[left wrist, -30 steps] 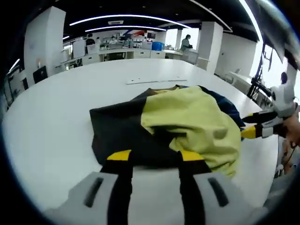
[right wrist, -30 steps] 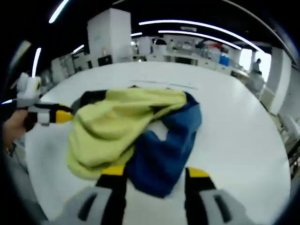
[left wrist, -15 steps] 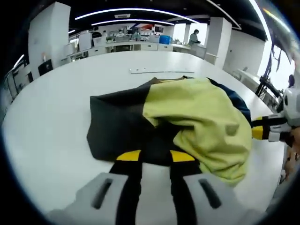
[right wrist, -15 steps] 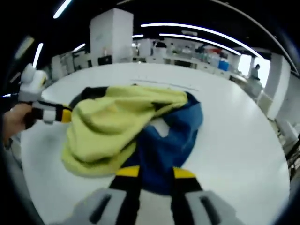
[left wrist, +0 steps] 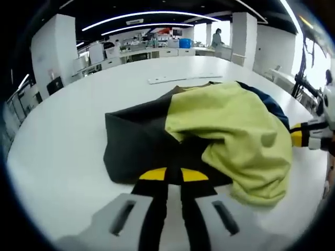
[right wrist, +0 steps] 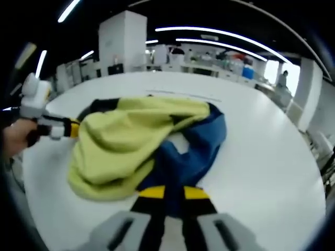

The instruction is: Fold the garment on the visible template until the final outline fits inside the template.

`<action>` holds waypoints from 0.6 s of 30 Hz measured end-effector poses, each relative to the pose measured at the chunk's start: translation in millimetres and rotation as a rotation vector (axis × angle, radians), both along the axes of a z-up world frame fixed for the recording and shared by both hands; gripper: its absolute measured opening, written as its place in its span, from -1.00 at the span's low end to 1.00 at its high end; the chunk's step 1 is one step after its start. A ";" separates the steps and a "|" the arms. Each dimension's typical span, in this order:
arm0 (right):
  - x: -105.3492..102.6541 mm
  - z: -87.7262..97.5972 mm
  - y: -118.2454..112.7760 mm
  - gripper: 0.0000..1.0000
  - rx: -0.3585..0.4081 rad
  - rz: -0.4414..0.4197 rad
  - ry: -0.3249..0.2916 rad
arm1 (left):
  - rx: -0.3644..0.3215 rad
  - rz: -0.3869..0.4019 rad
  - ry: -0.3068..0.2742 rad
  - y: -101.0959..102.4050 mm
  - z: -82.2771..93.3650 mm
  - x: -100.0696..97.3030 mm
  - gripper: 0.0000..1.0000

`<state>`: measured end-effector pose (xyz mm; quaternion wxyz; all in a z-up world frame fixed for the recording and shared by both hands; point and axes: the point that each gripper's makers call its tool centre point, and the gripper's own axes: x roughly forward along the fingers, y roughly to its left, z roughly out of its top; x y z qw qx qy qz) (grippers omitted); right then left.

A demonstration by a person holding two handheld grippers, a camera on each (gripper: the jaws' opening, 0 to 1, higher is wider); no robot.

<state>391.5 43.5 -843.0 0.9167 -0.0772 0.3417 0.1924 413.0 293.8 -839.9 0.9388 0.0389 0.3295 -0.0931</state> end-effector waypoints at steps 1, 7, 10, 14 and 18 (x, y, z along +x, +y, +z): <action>0.5 -0.2 0.0 -0.90 -0.001 0.001 0.000 | -0.040 -0.005 0.008 -4.3 -1.4 0.0 -1.00; -0.5 0.4 1.6 -1.00 -0.002 0.015 -0.010 | -0.062 0.014 0.026 -1.5 -2.5 0.0 -1.00; -0.3 1.2 -0.4 -1.00 0.017 0.006 -0.010 | -0.114 0.030 0.034 0.4 -1.7 -0.9 -1.00; -0.8 3.6 -7.3 -1.00 0.000 0.007 -0.012 | -0.148 0.045 0.024 4.8 1.8 -3.8 -1.00; 0.1 5.5 -15.9 -1.00 -0.009 -0.005 -0.016 | -0.156 0.042 0.001 7.5 8.7 -4.7 -1.00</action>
